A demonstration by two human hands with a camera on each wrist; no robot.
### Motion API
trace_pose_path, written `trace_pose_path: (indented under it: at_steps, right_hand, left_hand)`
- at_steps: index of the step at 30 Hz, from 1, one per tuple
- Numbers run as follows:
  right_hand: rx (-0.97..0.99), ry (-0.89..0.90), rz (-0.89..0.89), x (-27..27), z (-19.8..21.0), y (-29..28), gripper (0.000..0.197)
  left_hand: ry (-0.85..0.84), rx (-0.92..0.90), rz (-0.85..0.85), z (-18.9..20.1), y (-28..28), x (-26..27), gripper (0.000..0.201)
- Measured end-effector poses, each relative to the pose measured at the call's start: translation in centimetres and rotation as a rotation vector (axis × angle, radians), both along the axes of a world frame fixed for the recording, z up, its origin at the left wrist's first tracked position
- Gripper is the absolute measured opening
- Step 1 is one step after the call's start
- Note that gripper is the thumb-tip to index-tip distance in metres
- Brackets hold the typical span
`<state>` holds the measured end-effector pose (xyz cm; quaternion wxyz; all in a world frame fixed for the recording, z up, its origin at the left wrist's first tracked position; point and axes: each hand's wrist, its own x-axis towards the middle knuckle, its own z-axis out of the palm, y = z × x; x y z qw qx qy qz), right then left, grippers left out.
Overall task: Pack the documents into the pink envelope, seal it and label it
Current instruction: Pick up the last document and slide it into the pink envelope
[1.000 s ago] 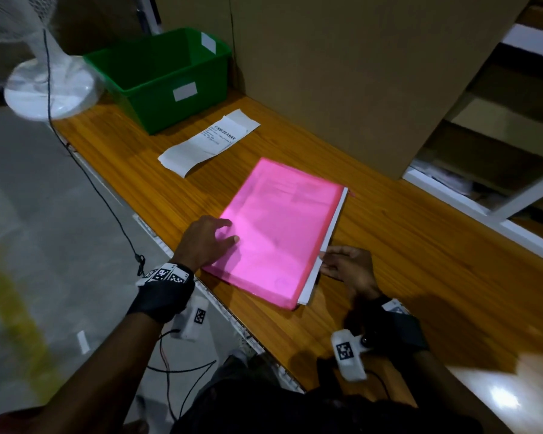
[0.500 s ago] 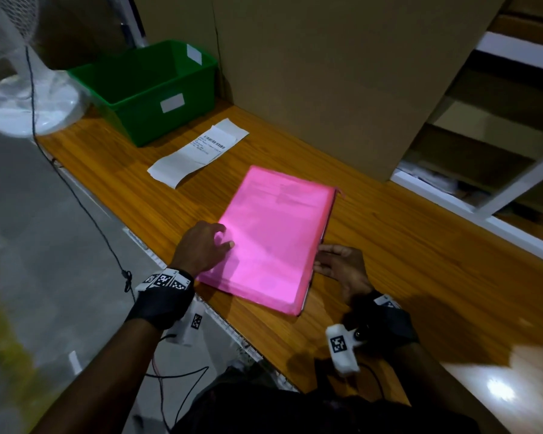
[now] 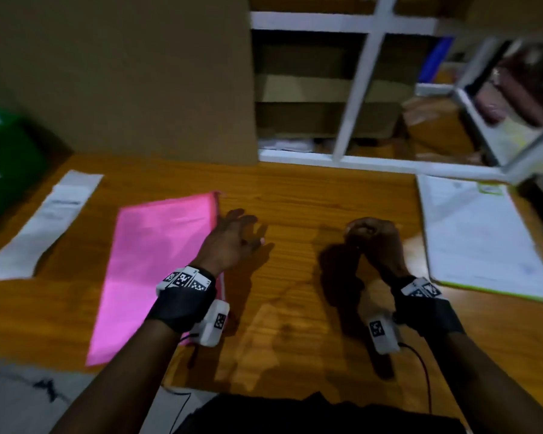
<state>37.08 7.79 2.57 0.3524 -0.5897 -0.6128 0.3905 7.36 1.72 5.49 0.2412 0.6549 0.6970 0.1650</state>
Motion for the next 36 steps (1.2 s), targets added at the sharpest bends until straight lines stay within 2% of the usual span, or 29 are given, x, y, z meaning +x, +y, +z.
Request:
trace_pose_path:
  at_steps: [4,8,10,14,16,19,21,23,26,31,36]
  right_hand:
    - [0.022,0.015,-0.200,7.6,1.4,-0.1,0.011]
    - [0.020,-0.042,-0.347,15.1,2.7,0.1,0.007]
    - [0.015,-0.086,-0.408,18.5,2.5,0.8,0.015]
    - [-0.048,-0.329,-0.495,24.1,1.3,3.3,0.019]
    - [-0.098,-0.503,-0.459,26.2,0.5,4.7,0.034]
    - [-0.233,-0.659,-0.402,28.2,-0.5,6.0,0.054]
    - [-0.282,-0.708,-0.327,28.9,-1.4,6.2,0.054]
    - [-0.274,-0.726,-0.287,29.2,-2.1,6.2,0.050]
    - [-0.274,-0.702,-0.300,29.2,-2.1,5.7,0.069]
    - [-0.290,-0.655,-0.312,29.1,-1.7,4.7,0.079]
    - [-0.290,-0.643,-0.320,27.9,-1.8,3.0,0.088]
  left_hand:
    - [-0.028,-0.031,-0.204,0.3,4.3,6.9,0.056]
    - [-0.013,-0.061,-0.351,0.4,8.0,14.1,0.059]
    - [0.008,-0.097,-0.413,0.3,9.6,17.7,0.058]
    - [0.111,-0.148,-0.502,-1.5,12.7,24.2,0.049]
    - [0.172,-0.136,-0.530,-2.9,14.2,26.8,0.052]
    - [0.278,-0.153,-0.518,-4.8,15.7,29.9,0.061]
    - [0.294,-0.169,-0.489,-5.7,16.1,31.5,0.065]
    - [0.253,-0.165,-0.452,-6.1,16.2,32.9,0.068]
    - [0.140,-0.163,-0.400,-6.5,16.2,34.2,0.071]
    - [-0.222,-0.100,-0.180,-6.7,16.3,34.6,0.045]
    - [-0.197,-0.036,-0.115,-5.2,15.9,34.3,0.035]
